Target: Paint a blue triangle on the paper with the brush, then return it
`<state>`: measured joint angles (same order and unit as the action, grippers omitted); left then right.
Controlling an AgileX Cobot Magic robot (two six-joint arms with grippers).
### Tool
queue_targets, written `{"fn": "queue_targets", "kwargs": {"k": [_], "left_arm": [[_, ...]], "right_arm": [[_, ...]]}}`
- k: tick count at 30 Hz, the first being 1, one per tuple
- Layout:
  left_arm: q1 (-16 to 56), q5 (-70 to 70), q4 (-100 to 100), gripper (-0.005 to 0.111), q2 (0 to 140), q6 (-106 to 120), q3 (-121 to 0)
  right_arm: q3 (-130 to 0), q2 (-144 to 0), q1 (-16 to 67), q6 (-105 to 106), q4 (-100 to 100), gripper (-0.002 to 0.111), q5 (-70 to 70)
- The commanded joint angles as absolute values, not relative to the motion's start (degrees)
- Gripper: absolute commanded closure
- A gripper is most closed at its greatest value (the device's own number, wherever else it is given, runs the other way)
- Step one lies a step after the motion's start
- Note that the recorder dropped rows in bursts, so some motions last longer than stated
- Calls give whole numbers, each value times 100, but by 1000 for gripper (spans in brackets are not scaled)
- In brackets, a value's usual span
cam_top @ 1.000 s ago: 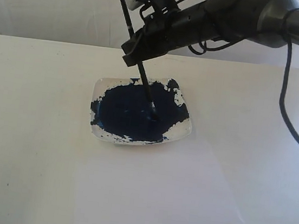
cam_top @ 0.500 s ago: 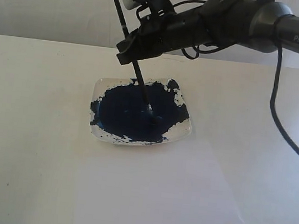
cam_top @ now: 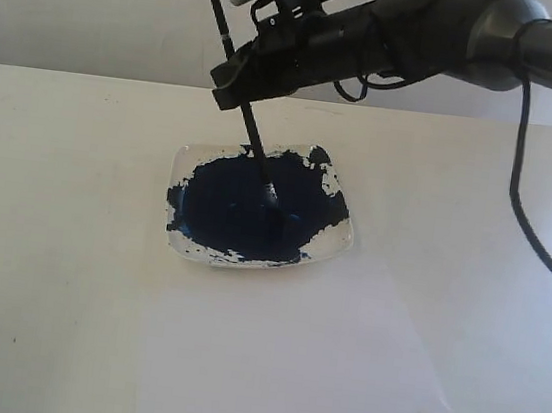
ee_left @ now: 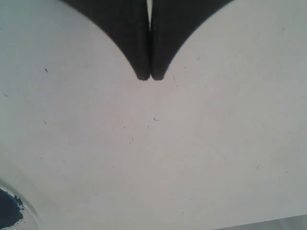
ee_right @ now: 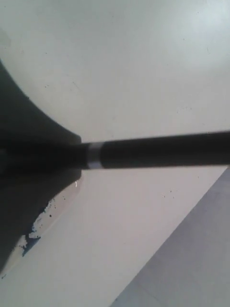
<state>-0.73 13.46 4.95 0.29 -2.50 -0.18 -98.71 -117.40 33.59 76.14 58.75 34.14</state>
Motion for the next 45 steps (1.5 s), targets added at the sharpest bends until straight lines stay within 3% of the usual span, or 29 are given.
{"fn": "queue_targets", "kwargs": {"k": [1, 7, 17, 28, 41, 45], "left_arm": [[-98, 1350, 455, 107, 0, -279, 0], [-98, 1350, 455, 107, 0, -279, 0], [-71, 1350, 455, 107, 0, -279, 0], [7, 1350, 455, 107, 0, -279, 0], [81, 1286, 544, 107, 0, -240, 0], [81, 618, 544, 107, 0, 191, 0]], "right_arm": [[-9872, -11224, 3364, 7607, 5769, 108, 3651], [-9849, -10945, 3015, 7315, 6137, 108, 4116], [-8889, -10945, 2208, 9579, 9790, 108, 5619], [-8459, -10931, 1788, 9721, 9995, 108, 6625], [-8459, -10735, 1539, 9429, 9995, 108, 6719], [-8459, -10432, 1423, 9376, 9995, 108, 6574]]}}
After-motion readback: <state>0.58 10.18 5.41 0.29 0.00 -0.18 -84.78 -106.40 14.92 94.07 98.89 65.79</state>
